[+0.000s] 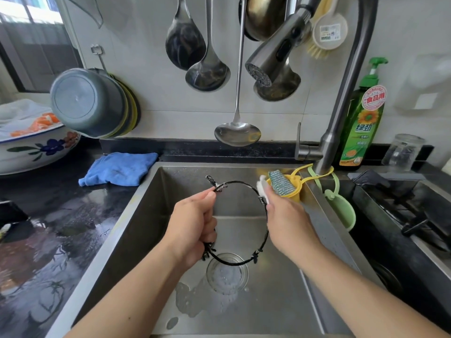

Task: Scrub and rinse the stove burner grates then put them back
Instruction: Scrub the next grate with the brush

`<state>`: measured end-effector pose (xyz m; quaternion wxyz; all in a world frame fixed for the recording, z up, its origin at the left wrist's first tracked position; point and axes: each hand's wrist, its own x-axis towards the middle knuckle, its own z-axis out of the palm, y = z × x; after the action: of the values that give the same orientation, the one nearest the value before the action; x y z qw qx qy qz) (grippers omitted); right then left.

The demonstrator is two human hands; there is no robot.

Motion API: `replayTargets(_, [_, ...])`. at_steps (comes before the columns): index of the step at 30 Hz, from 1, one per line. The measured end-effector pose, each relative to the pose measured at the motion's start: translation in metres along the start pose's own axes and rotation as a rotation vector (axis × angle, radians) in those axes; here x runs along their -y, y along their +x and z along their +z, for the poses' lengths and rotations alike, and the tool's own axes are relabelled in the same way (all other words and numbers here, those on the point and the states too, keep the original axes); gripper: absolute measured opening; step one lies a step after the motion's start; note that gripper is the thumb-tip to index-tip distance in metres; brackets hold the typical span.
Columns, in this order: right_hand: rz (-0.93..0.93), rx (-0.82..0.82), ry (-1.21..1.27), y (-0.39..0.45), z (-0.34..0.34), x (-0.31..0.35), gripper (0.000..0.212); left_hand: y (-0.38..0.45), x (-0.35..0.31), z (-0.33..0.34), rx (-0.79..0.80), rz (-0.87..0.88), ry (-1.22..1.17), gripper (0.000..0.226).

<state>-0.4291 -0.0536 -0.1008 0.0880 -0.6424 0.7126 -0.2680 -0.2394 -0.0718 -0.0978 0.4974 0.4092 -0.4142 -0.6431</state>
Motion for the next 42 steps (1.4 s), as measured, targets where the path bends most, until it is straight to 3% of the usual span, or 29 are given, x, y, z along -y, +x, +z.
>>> replayTargets(2, [0.006,0.007,0.06,-0.001,-0.001,0.008,0.06,0.0,0.001,0.0,0.017,-0.003,0.011,0.012])
replayTargets(7, [-0.223,-0.01,0.224,-0.015,0.011,0.033,0.055,-0.005,0.003,0.006,0.037,0.008,0.046,0.025])
replayTargets(11, [0.001,0.01,0.064,-0.005,0.008,0.009,0.059,-0.006,0.002,0.006,0.012,0.026,0.04,0.023])
replayTargets(14, [0.05,0.057,0.078,-0.005,0.01,0.01,0.065,-0.005,0.001,0.005,0.015,0.037,0.045,0.022])
replayTargets(17, [-0.096,0.022,0.241,-0.006,0.009,0.025,0.059,-0.007,0.002,0.008,0.031,0.04,0.058,0.037])
replayTargets(20, [-0.243,-0.013,0.258,-0.016,0.012,0.033,0.055,-0.01,0.003,0.011,0.044,0.042,0.049,0.031])
replayTargets(26, [0.026,0.023,0.04,-0.003,0.007,0.01,0.063,-0.008,0.001,0.007,0.012,0.027,0.004,0.019])
replayTargets(29, [0.024,0.028,0.076,-0.003,0.009,0.015,0.066,-0.007,0.002,0.008,0.007,0.042,0.024,0.012])
replayTargets(34, [-0.124,-0.017,0.192,-0.007,0.007,0.025,0.054,-0.009,0.005,0.012,0.012,0.056,0.048,0.023])
replayTargets(38, [0.014,0.02,0.058,0.002,0.01,0.007,0.05,-0.008,0.004,0.009,-0.026,0.083,0.022,0.026])
replayTargets(42, [0.081,0.039,0.27,0.004,0.008,-0.002,0.044,-0.002,-0.003,0.0,-0.085,0.106,-0.006,0.026])
